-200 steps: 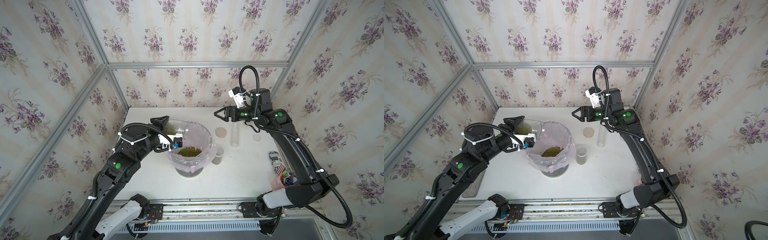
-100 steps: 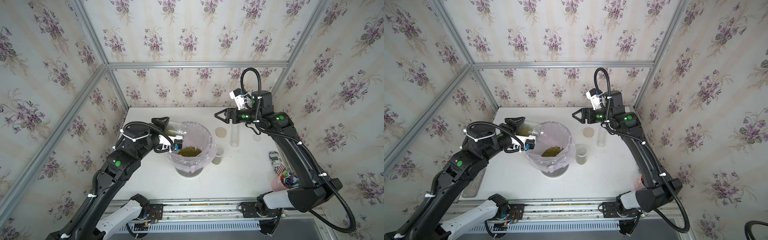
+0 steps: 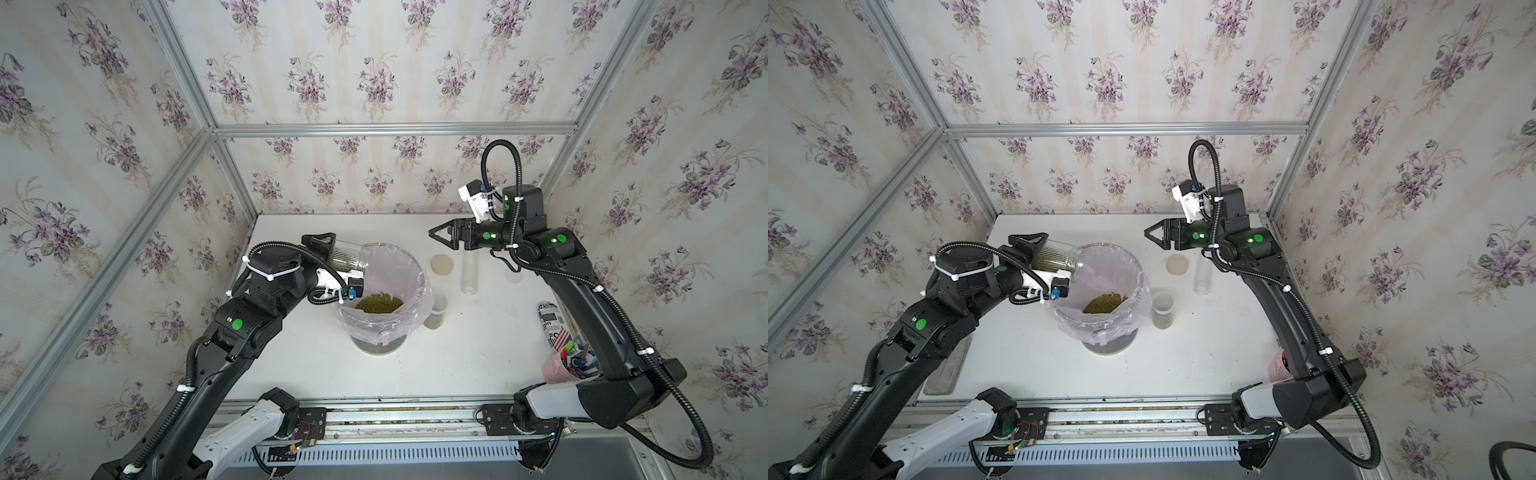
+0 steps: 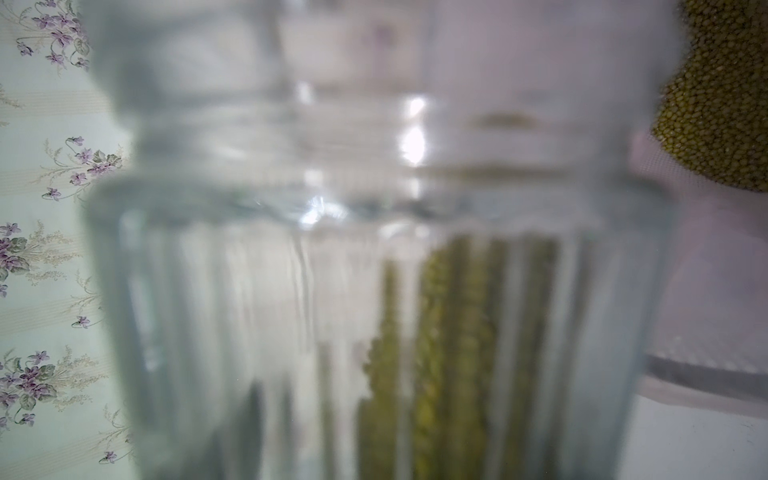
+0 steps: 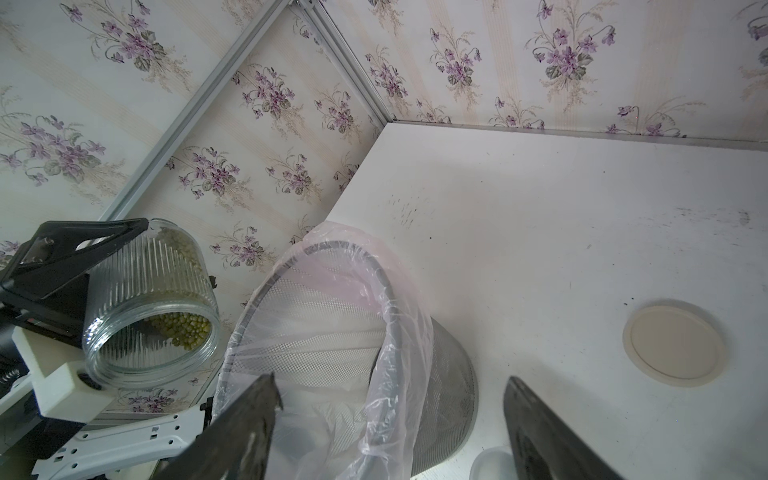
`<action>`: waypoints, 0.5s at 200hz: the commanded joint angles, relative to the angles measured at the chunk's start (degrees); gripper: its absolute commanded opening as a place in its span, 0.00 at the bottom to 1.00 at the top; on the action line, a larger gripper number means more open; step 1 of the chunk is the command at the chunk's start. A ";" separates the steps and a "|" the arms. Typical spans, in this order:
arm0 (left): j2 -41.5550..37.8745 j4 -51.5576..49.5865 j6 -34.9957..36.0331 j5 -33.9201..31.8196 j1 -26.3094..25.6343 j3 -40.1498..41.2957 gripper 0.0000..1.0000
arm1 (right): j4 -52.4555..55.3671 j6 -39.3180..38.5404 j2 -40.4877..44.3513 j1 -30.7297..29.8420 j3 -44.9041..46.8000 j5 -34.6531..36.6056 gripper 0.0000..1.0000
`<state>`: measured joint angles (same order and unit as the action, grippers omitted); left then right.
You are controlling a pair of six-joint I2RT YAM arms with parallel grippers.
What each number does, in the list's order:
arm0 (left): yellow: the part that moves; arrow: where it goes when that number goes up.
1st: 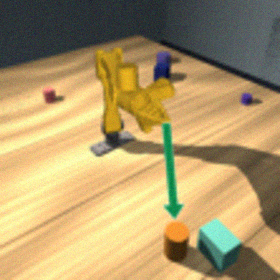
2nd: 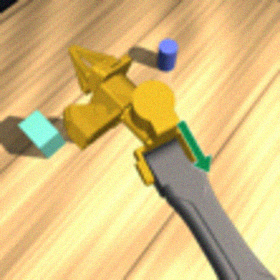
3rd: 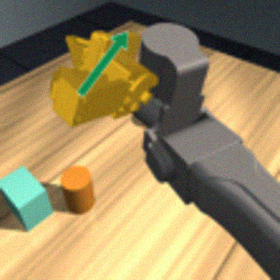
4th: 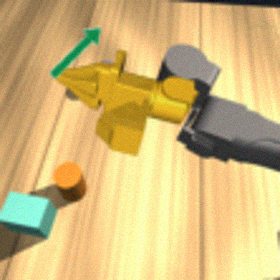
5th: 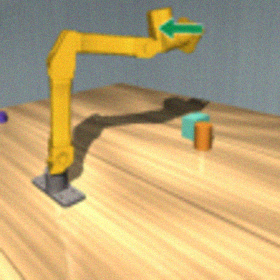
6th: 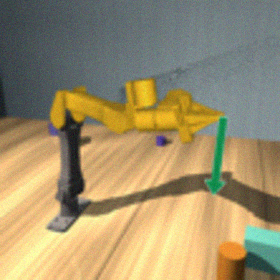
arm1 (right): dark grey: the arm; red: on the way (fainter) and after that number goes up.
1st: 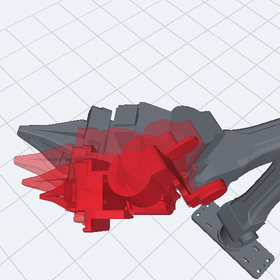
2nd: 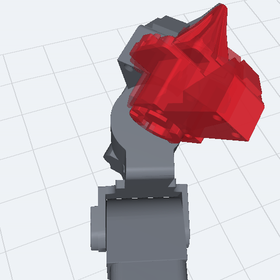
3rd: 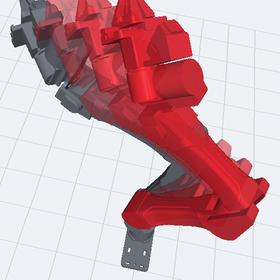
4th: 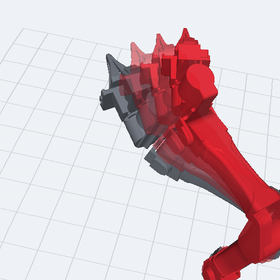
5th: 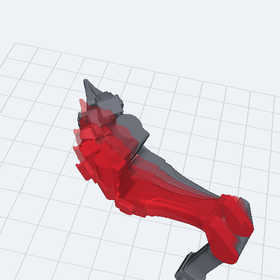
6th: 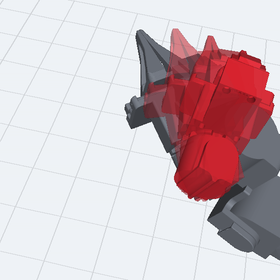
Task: Empty moldy mung beans from jars
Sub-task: Pour the moldy mung beans from the jar into the trash bin.
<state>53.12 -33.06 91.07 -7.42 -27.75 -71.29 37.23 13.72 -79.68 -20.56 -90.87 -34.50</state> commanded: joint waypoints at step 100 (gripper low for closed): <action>0.16 2.07 5.96 -2.81 -0.02 -1.67 0.00 | -2.43 0.26 2.24 -0.01 2.79 0.40 0.82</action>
<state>53.67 -34.50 93.89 -9.76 -27.75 -72.47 36.29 13.98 -77.97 -20.56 -88.14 -34.39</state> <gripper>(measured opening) 0.822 0.819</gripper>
